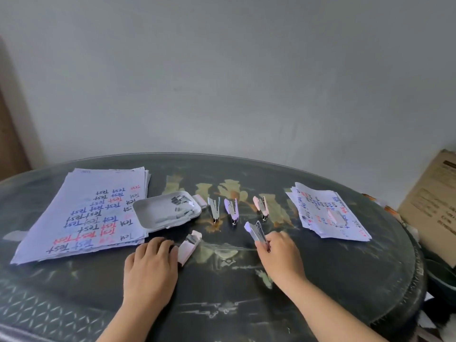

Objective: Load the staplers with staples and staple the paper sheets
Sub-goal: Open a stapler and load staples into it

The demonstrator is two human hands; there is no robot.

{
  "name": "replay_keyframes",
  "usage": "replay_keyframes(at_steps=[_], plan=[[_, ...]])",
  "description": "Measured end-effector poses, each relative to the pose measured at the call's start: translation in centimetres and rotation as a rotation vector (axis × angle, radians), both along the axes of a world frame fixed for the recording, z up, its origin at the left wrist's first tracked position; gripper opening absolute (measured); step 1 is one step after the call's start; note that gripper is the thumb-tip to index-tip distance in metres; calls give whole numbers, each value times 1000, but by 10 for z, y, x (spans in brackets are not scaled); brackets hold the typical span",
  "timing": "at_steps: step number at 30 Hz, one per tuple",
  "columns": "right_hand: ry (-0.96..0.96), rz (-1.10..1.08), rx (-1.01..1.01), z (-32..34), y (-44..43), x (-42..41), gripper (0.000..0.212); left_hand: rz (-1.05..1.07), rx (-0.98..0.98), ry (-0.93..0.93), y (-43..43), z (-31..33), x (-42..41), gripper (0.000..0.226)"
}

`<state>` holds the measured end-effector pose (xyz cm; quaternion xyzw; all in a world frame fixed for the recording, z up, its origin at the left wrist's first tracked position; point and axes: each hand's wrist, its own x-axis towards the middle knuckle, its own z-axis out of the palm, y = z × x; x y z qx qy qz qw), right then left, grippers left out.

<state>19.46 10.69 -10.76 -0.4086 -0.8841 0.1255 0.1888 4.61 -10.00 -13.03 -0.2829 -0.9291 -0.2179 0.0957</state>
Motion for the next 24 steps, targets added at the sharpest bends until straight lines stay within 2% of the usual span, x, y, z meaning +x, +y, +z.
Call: replay_keyframes(at_steps=[4,8,16,20,22,24], plan=[[-65,-82,120,13,30,-55,32,3,-17,105,5,-9,-19,43],[-116,-99,93,8,48,-89,46,29,27,175,11,-18,-32,42],[-187,-106,198,-5,67,-116,36,68,85,239,18,-29,-37,42],[-65,-156,236,-3,64,-116,47,65,66,226,19,-27,-37,40],[68,-99,272,-2,55,-116,50,60,62,212,18,-26,-36,40],[35,0,260,-7,45,-118,54,56,60,205,17,-25,-35,40]])
